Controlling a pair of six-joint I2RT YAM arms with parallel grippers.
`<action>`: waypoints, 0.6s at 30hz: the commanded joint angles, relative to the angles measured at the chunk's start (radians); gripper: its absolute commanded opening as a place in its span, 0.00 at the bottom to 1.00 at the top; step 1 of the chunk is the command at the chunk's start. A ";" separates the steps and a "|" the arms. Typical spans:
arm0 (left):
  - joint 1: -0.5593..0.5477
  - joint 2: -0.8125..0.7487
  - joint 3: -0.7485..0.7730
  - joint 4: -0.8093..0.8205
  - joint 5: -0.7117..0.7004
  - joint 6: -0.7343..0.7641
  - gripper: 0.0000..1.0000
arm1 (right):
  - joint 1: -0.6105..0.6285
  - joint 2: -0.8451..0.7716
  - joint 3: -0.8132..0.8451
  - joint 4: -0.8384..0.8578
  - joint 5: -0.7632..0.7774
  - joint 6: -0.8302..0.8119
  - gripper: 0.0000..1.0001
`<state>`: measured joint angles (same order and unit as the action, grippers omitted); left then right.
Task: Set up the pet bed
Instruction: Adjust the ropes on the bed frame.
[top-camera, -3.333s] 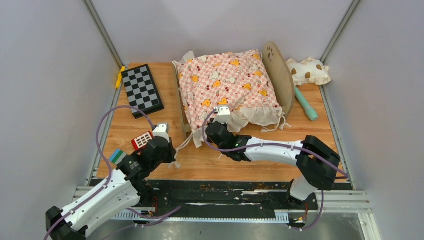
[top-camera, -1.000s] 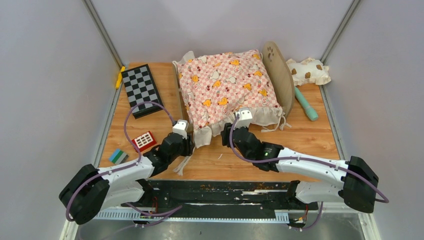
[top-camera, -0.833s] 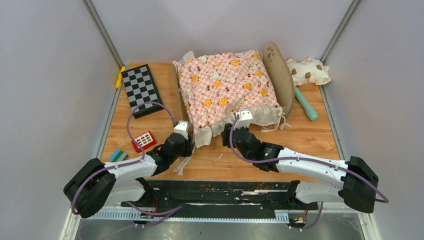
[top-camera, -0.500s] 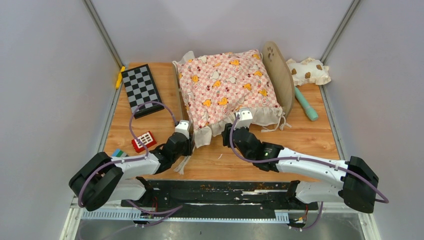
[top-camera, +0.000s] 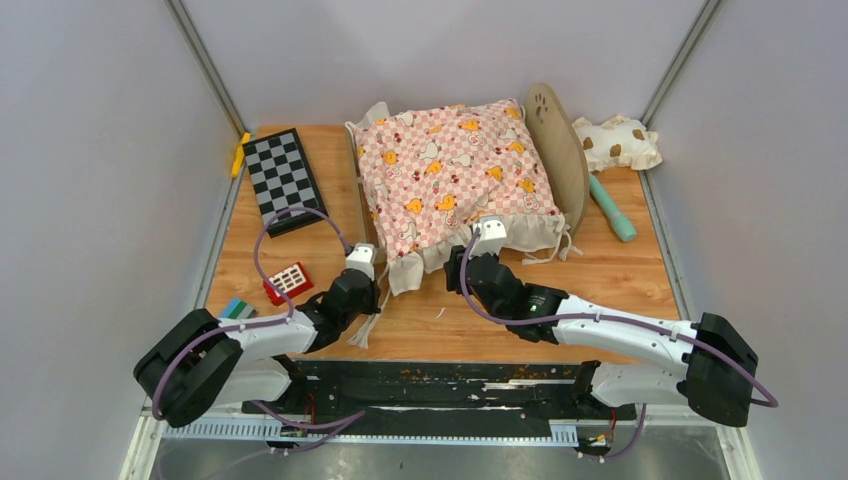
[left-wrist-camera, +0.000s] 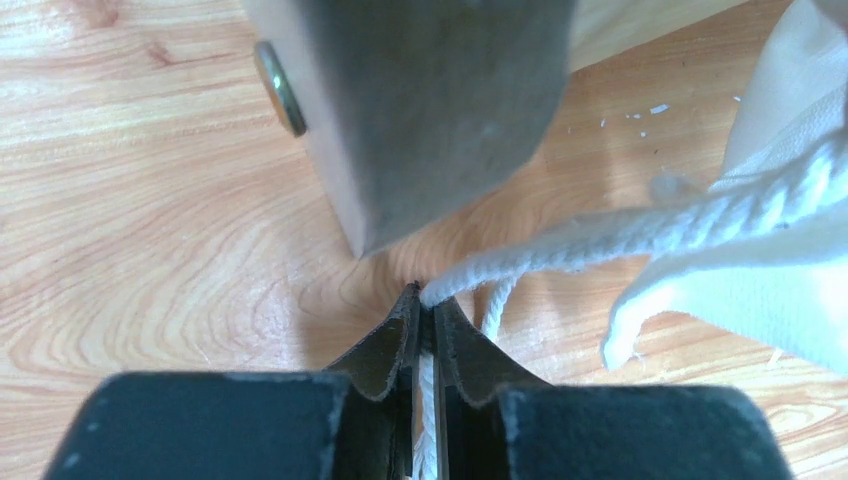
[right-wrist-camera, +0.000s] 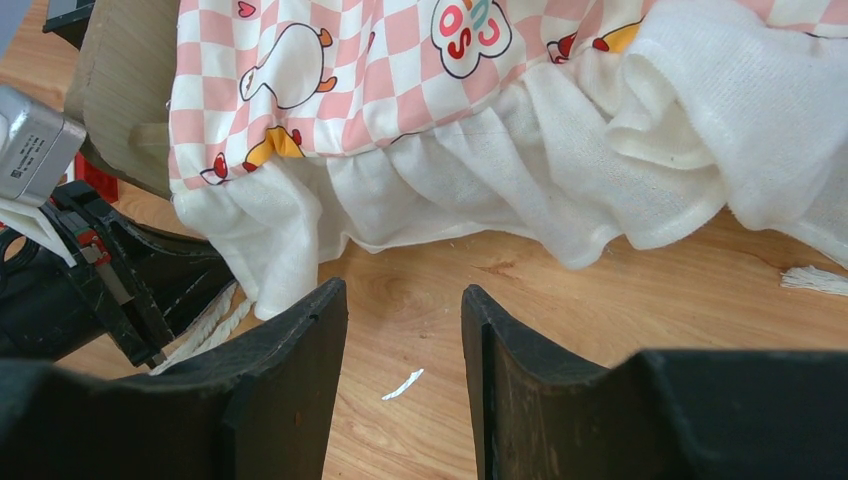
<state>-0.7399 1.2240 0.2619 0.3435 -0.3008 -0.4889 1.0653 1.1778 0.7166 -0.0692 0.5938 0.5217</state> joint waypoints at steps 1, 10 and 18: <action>-0.003 -0.072 -0.008 -0.098 -0.004 -0.009 0.12 | -0.004 -0.025 -0.006 0.020 0.013 0.001 0.47; -0.003 -0.333 0.066 -0.352 -0.032 0.001 0.05 | -0.005 -0.060 -0.031 0.058 -0.033 -0.015 0.47; -0.003 -0.388 0.167 -0.506 0.046 0.044 0.02 | -0.005 -0.010 0.029 0.170 -0.261 -0.043 0.49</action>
<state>-0.7399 0.8474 0.3580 -0.0727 -0.2916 -0.4767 1.0626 1.1450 0.6868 -0.0006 0.4675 0.5053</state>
